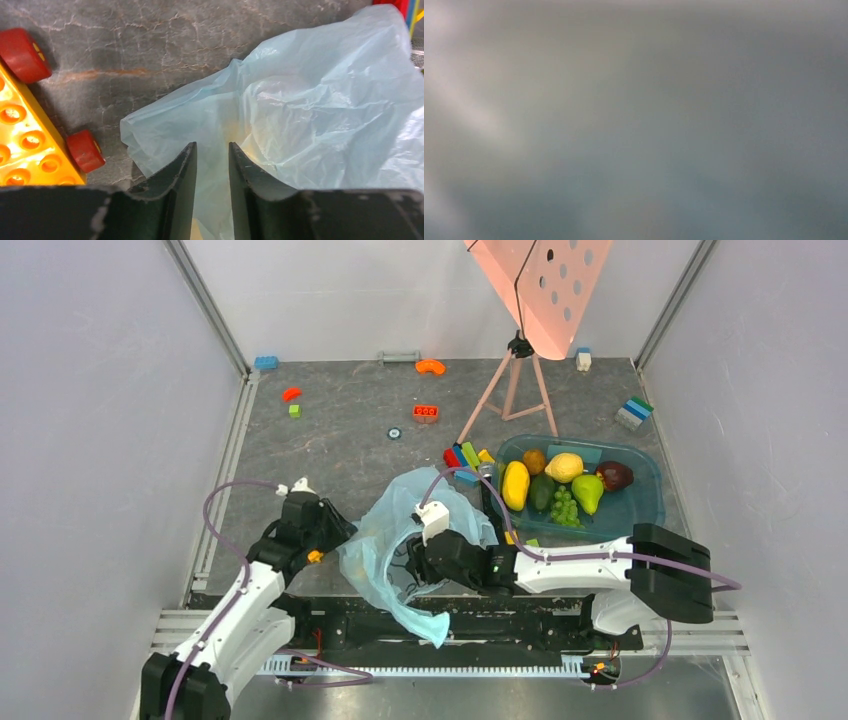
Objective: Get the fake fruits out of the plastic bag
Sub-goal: Adjust the fake fruit in the plastic bag.
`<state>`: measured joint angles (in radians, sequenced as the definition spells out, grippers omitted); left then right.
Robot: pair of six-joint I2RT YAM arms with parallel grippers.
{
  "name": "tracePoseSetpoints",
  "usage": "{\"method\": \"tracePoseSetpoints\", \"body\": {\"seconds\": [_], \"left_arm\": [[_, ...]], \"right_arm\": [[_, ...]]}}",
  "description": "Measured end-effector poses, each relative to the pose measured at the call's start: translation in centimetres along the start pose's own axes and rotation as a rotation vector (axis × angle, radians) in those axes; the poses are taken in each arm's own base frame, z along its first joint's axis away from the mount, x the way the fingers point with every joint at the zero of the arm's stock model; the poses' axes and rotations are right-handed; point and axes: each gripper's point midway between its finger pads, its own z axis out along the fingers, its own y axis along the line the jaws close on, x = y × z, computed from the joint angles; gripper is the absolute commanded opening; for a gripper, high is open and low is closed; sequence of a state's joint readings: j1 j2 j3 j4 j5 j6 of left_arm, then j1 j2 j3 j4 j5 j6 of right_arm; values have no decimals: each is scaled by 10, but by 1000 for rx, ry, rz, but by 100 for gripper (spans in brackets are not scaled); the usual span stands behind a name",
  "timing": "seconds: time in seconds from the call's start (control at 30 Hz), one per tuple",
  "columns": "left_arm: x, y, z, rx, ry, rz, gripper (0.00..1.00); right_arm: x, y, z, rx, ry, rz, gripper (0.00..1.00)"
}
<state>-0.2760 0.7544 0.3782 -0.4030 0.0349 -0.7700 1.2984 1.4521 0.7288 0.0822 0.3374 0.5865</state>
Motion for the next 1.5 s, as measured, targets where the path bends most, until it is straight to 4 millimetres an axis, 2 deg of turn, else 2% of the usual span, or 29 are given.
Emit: {"method": "tracePoseSetpoints", "body": {"seconds": [0.27, 0.43, 0.6, 0.87, 1.13, 1.5], "left_arm": [[17, 15, 12, -33, 41, -5, 8], [30, 23, 20, -40, 84, -8, 2], [37, 23, 24, -20, 95, -13, 2], [42, 18, 27, 20, 100, -19, 2], [46, 13, 28, 48, 105, -15, 2], [53, 8, 27, 93, 131, -15, 2]], "right_arm": [[2, -2, 8, 5, -4, 14, 63], [6, -4, 15, -3, 3, 23, 72], [10, -7, 24, -15, 16, 36, 75], [30, -2, 39, -53, 71, 40, 83], [24, 21, 45, -154, 58, 76, 87], [17, 43, 57, -221, 59, 110, 90]]}}
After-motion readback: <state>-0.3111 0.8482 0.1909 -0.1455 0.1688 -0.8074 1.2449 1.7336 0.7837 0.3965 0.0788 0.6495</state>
